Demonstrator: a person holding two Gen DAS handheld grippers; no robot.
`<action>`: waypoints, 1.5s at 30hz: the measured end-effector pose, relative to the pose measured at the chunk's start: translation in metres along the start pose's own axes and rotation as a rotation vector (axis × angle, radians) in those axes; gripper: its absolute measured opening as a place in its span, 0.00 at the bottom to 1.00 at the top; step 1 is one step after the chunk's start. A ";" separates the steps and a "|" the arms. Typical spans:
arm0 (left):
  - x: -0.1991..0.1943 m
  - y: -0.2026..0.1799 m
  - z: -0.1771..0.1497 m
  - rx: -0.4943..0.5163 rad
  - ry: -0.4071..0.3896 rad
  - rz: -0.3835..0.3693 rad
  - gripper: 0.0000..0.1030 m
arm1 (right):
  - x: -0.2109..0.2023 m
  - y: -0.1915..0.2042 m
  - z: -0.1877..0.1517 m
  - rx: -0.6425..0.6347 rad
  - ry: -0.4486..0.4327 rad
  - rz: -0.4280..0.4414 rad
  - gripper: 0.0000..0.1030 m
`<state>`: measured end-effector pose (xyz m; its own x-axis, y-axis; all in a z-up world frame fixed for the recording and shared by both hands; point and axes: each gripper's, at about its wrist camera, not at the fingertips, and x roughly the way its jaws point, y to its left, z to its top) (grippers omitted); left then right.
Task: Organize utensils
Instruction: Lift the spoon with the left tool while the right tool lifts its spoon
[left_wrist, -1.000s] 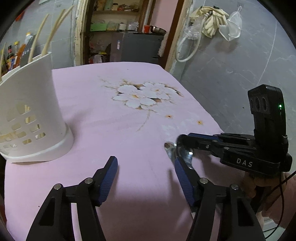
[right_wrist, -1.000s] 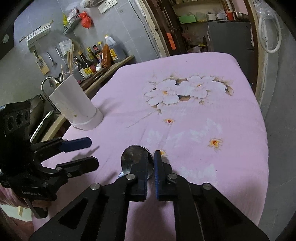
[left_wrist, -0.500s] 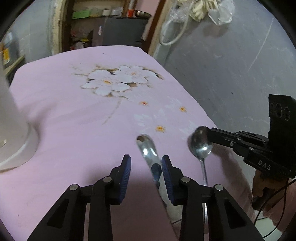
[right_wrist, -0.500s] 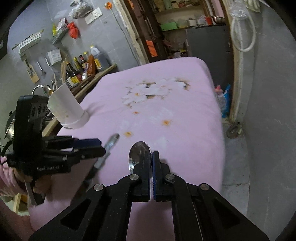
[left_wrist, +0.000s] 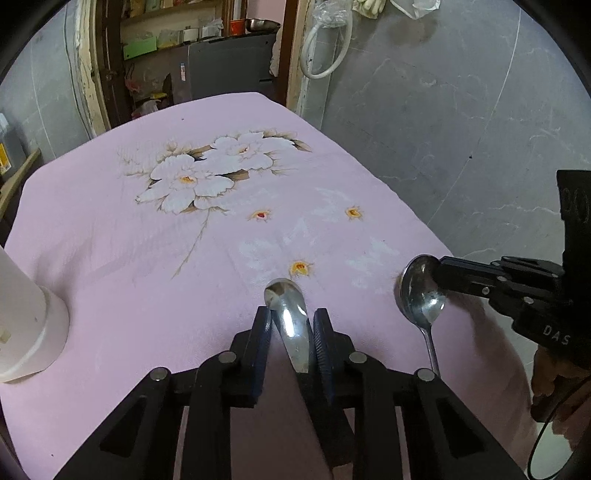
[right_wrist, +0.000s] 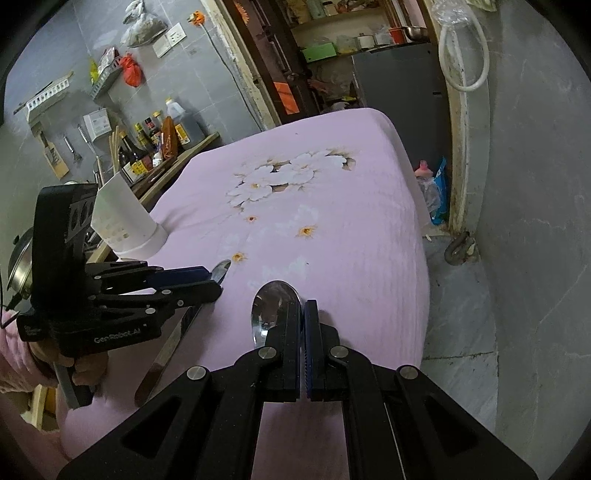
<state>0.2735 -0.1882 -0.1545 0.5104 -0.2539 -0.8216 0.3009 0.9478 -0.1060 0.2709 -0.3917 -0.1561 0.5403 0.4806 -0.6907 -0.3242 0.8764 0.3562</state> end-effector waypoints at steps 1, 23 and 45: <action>0.000 0.001 0.000 -0.001 0.002 -0.002 0.21 | 0.001 0.000 -0.001 0.012 0.001 0.003 0.03; -0.004 0.000 -0.002 0.018 0.081 -0.008 0.21 | 0.025 -0.001 0.000 0.019 0.090 0.134 0.13; -0.056 0.039 0.000 -0.151 -0.042 -0.152 0.16 | 0.006 0.032 0.002 0.030 0.022 0.066 0.04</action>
<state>0.2565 -0.1369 -0.1123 0.5023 -0.4006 -0.7663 0.2543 0.9155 -0.3118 0.2653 -0.3605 -0.1481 0.5009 0.5369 -0.6788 -0.3352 0.8435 0.4198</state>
